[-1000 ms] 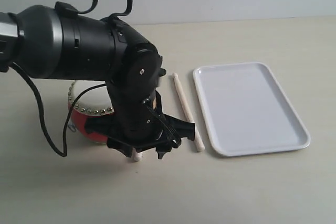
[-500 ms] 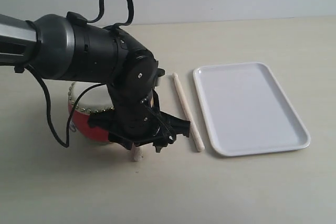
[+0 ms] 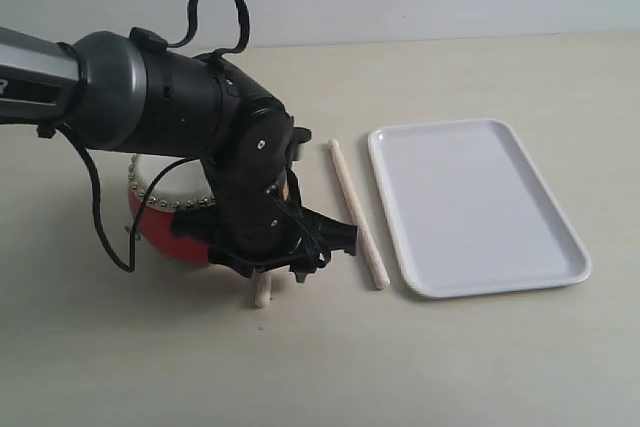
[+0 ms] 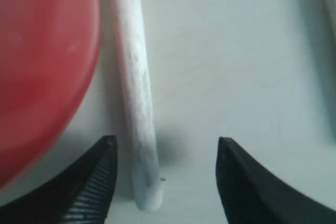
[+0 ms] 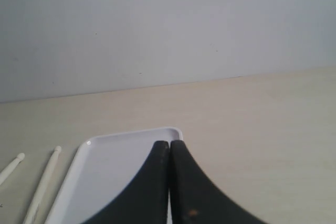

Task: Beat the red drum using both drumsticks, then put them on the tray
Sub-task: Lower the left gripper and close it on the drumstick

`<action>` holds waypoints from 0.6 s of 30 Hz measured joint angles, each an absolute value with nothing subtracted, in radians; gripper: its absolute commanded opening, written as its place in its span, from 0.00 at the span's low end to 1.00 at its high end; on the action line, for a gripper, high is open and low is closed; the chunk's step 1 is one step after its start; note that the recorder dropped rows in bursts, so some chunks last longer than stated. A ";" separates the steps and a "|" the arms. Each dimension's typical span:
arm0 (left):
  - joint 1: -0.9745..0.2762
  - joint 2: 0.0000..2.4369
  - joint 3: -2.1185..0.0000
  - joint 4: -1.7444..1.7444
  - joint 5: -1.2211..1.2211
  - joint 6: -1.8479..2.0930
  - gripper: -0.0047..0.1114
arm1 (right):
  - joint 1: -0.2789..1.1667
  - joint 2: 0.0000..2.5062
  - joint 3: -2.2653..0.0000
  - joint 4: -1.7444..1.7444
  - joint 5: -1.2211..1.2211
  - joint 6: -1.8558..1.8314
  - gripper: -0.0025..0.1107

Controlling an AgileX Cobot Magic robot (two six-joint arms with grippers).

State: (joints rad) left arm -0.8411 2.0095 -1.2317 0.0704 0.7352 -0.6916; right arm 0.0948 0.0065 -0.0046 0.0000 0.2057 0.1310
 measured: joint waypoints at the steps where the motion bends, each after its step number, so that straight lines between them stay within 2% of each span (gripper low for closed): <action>1: -0.841 2.012 -1.232 0.070 0.740 -0.692 0.52 | 0.095 0.007 -0.005 0.000 0.206 0.131 0.02; 15: -0.841 2.030 -1.232 0.048 0.749 -0.701 0.51 | 0.095 0.007 -0.005 0.000 0.206 0.131 0.02; 18: -0.841 2.046 -1.232 0.040 0.751 -0.705 0.47 | 0.095 0.007 -0.005 0.000 0.206 0.131 0.02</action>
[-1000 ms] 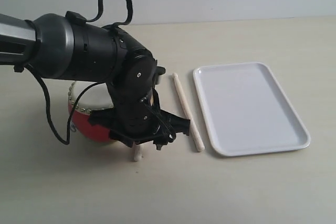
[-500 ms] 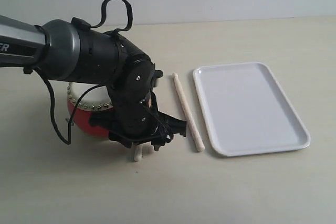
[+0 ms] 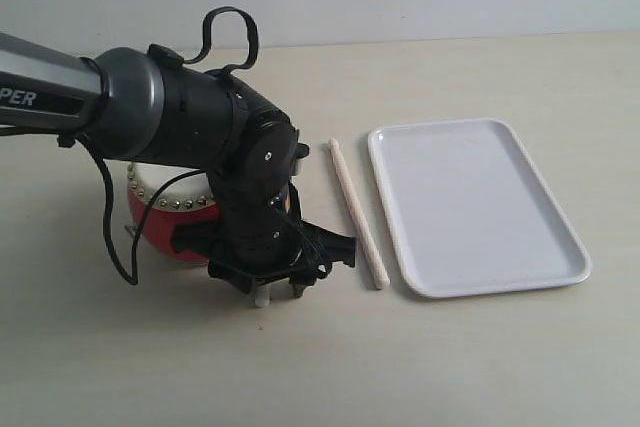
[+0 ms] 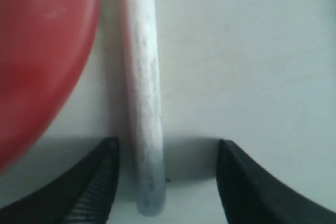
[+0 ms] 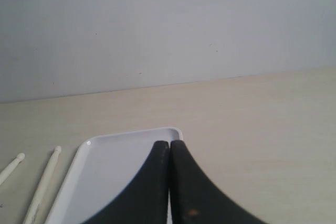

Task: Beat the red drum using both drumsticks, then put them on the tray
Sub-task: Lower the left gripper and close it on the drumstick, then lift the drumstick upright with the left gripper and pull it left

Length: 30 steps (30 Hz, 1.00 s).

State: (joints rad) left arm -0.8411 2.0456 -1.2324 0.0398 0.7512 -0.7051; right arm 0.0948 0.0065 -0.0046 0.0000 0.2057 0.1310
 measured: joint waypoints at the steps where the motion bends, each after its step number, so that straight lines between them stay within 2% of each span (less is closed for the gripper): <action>1: -0.841 2.046 -1.232 0.038 0.751 -0.705 0.45 | 0.095 0.007 -0.005 0.000 0.206 0.131 0.02; 8: -0.841 2.048 -1.236 0.040 0.756 -0.705 0.25 | 0.095 0.007 -0.005 0.000 0.206 0.131 0.02; 13: -0.841 2.048 -1.236 0.040 0.756 -0.707 0.05 | 0.095 0.007 -0.005 0.000 0.206 0.131 0.02; 22: -0.841 2.027 -1.236 0.021 0.755 -0.707 0.04 | 0.095 0.007 -0.005 0.000 0.206 0.131 0.02; 30: -0.860 1.868 -1.228 0.026 0.751 -0.703 0.04 | 0.095 0.007 -0.005 0.000 0.206 0.131 0.02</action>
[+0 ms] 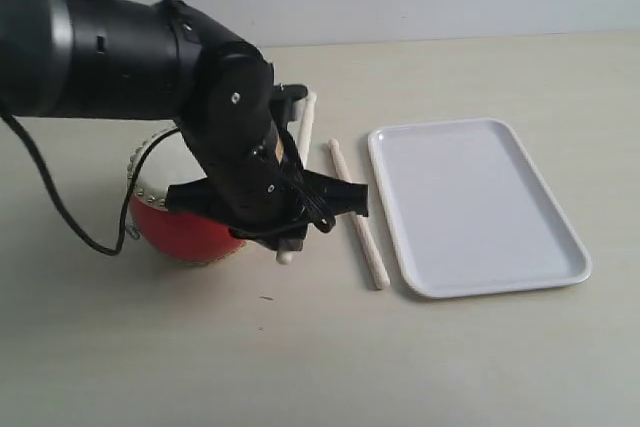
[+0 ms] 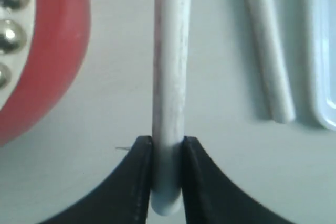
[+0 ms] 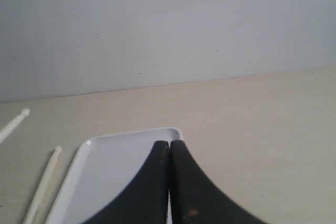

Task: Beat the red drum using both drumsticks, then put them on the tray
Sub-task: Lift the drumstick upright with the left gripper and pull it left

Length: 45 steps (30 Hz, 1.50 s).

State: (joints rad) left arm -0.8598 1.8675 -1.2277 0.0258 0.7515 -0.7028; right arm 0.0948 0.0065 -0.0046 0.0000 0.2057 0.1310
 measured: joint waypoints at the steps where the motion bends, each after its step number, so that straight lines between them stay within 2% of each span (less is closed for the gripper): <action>1: -0.872 1.836 -1.220 0.036 0.740 -0.703 0.04 | 0.095 0.007 -0.005 0.000 0.206 0.131 0.02; 8: -0.971 1.576 -1.046 0.097 0.547 -0.740 0.04 | 0.095 0.007 -0.005 0.000 0.206 0.131 0.02; 19: -0.992 1.148 -0.688 0.272 0.254 -0.759 0.04 | 0.095 0.007 -0.005 0.000 0.206 0.131 0.02; 26: -0.992 1.008 -0.589 0.329 0.307 -0.772 0.04 | 0.095 0.007 -0.005 0.000 0.206 0.131 0.02; 37: -0.992 0.975 -0.577 0.291 0.583 -0.738 0.04 | 0.095 0.007 -0.005 -0.077 0.190 0.068 0.02; 41: -0.992 0.946 -0.575 0.234 0.616 -0.689 0.04 | 0.095 0.007 -0.005 0.069 0.075 0.066 0.02; 45: -0.992 0.917 -0.575 0.213 0.630 -0.672 0.04 | 0.095 0.007 -0.005 0.376 -0.066 0.100 0.02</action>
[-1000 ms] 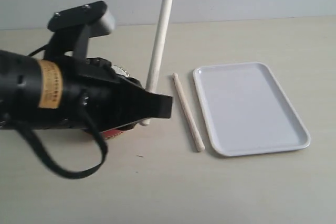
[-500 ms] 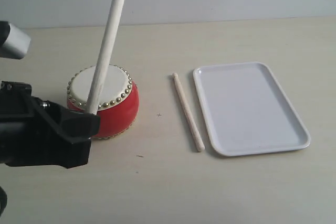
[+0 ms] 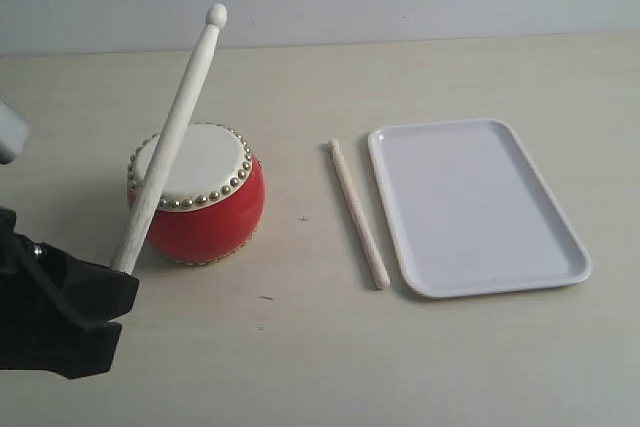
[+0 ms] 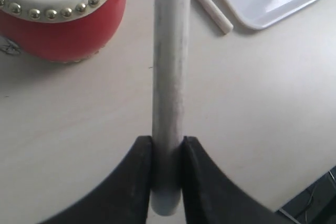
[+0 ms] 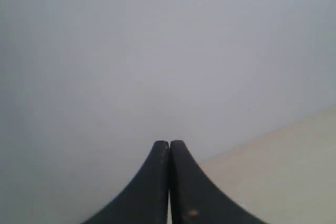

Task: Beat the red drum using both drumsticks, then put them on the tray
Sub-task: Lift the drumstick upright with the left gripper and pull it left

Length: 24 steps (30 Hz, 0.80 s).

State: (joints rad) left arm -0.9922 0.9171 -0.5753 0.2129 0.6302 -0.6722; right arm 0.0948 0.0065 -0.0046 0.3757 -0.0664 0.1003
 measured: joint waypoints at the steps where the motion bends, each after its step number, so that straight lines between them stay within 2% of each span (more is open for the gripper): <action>1: -0.992 0.908 -0.575 0.212 0.630 -0.670 0.04 | 0.095 0.007 -0.005 0.464 -0.092 0.115 0.02; 7: -0.992 0.858 -0.564 0.209 0.643 -0.670 0.04 | 0.095 0.007 -0.005 0.832 -0.139 0.231 0.02; 12: -0.992 0.822 -0.520 0.204 0.663 -0.684 0.04 | 0.095 0.047 -0.005 0.869 -0.064 0.254 0.02; 18: -0.992 0.788 -0.512 0.202 0.680 -0.684 0.04 | 0.095 0.277 -0.178 0.763 0.147 0.031 0.02; 24: -0.992 0.746 -0.510 0.217 0.682 -0.743 0.04 | 0.095 0.523 -0.371 0.863 0.152 -0.119 0.02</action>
State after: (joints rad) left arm -0.9922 0.7459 -0.5095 0.2173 0.6820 -0.7433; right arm 0.0948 0.5234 -0.3706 0.8632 0.1520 -0.1186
